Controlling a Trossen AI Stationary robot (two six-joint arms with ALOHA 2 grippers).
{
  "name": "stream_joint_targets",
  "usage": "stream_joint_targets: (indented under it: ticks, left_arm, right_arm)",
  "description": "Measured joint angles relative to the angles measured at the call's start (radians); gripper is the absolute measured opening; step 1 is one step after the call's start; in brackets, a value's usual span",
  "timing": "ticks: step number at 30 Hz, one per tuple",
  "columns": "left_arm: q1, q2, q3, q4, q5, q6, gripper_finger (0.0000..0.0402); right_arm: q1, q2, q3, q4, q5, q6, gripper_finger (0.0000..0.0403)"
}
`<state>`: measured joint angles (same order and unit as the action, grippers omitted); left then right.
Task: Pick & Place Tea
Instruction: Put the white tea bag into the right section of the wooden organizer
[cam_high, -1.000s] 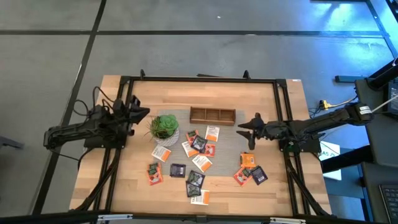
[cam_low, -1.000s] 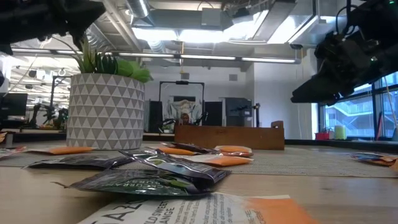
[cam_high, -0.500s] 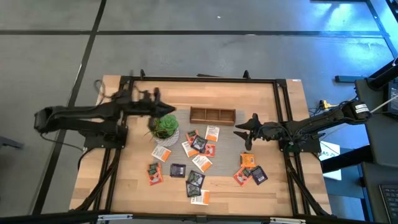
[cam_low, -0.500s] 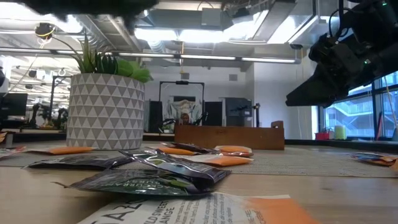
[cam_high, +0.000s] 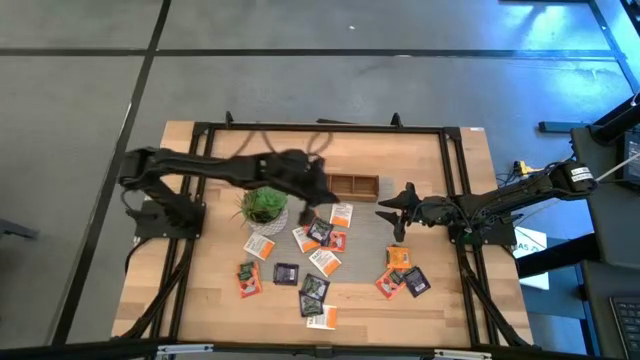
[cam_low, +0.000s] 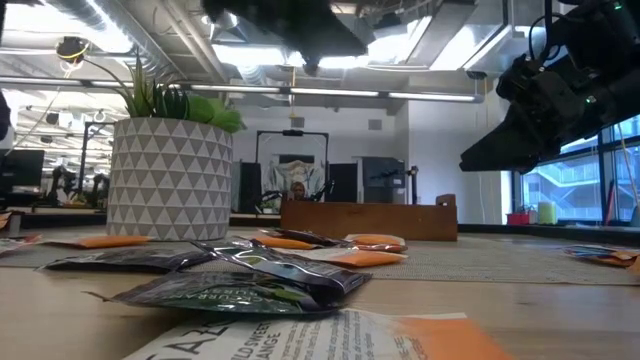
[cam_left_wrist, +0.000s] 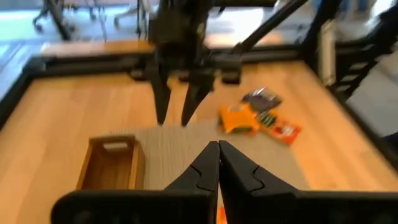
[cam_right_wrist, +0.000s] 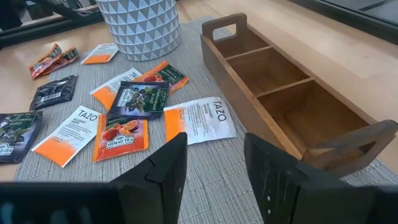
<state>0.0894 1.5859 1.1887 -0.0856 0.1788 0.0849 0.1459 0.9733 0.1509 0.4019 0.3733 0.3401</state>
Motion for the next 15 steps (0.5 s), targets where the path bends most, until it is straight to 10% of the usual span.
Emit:
stream_joint_targets:
  ticks: [15]
  left_arm:
    - [-0.096,0.356,0.089,0.006,-0.126,0.000,0.0002]
  right_arm:
    - [0.000,0.000,0.000,0.000,0.000,0.000,0.0161]
